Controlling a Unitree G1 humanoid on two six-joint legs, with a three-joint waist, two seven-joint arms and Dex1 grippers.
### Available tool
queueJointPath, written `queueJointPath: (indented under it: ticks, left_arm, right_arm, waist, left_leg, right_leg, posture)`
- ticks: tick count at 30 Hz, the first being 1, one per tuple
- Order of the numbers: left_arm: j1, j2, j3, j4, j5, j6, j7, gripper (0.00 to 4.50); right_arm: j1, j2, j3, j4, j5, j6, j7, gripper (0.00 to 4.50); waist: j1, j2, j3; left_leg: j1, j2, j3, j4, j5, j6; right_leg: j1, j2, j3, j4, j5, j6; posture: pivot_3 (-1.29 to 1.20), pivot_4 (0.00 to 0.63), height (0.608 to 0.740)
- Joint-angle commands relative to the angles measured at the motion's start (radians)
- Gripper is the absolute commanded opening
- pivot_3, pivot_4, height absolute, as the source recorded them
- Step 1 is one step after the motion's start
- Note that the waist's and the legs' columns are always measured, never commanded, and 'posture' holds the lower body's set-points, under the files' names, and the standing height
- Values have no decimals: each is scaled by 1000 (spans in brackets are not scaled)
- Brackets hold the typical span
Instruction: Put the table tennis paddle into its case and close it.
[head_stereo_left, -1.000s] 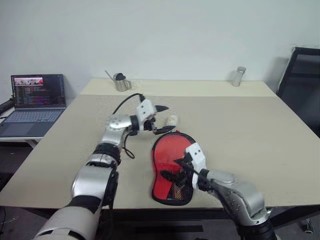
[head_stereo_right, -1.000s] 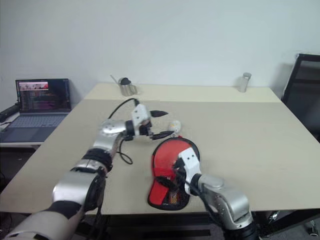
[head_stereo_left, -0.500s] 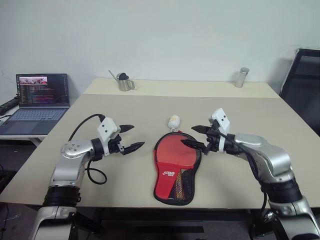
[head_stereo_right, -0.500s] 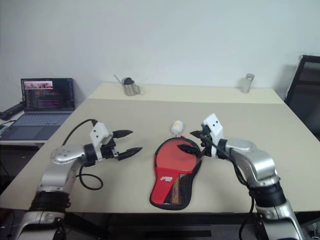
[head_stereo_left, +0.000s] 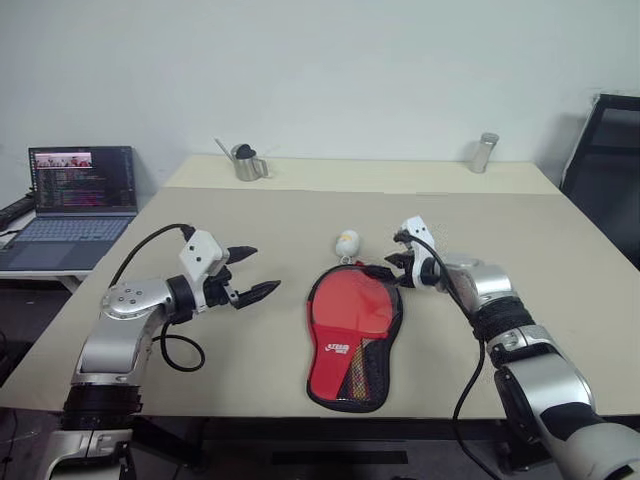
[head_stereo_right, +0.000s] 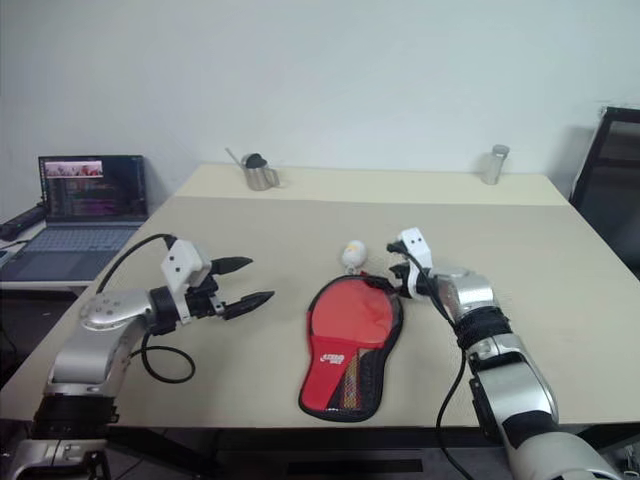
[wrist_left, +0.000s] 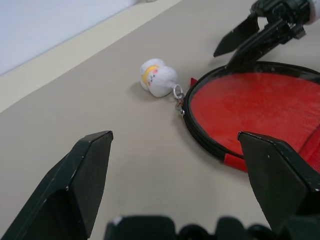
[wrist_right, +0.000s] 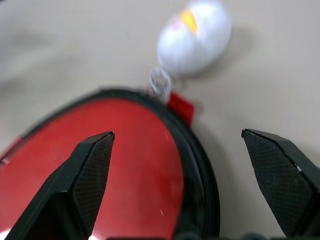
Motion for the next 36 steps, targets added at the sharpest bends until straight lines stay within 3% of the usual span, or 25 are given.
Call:
queueJointPath:
  ticks: [1,5,8,19,36]
  left_arm:
    - [-17,12,0,-55,-14,-4,8,4356]
    - [-18,11,-9,-72,-26,11,-1,4356]
    - [-11,22,-10,-81,-33,20,-11,4385]
    - [-8,31,-20,-94,-32,28,-20,4385]
    - [-8,19,-57,-87,-26,11,-30,4385]
  right_arm:
    - [-66,25,-34,83,-16,-76,17,4500]
    - [-92,48,-50,153,-28,-103,44,4500]
    - [-101,63,-54,179,-30,-106,80,3851]
    - [-59,89,-18,182,-105,-151,133,58]
    - [38,112,58,49,-191,-222,241,21]
  waist:
    - [0,0,0]
    - [-2,1,1]
    - [-2,1,1]
    - [-19,1,1]
    - [-25,2,1]
  left_leg:
    - [0,0,0,0,0,0]
    - [0,0,0,0,0,0]
    - [0,0,0,0,0,0]
    - [1,0,0,-1,0,0]
    - [1,0,0,-2,0,0]
  right_leg:
    - [0,0,0,0,0,0]
    - [0,0,0,1,0,0]
    - [0,0,0,1,0,0]
    - [-1,0,0,1,0,0]
    - [0,0,0,1,0,0]
  posture:
    - [0,150,740]
    - [0,150,740]
    - [0,150,740]
    - [0,150,740]
    - [0,150,740]
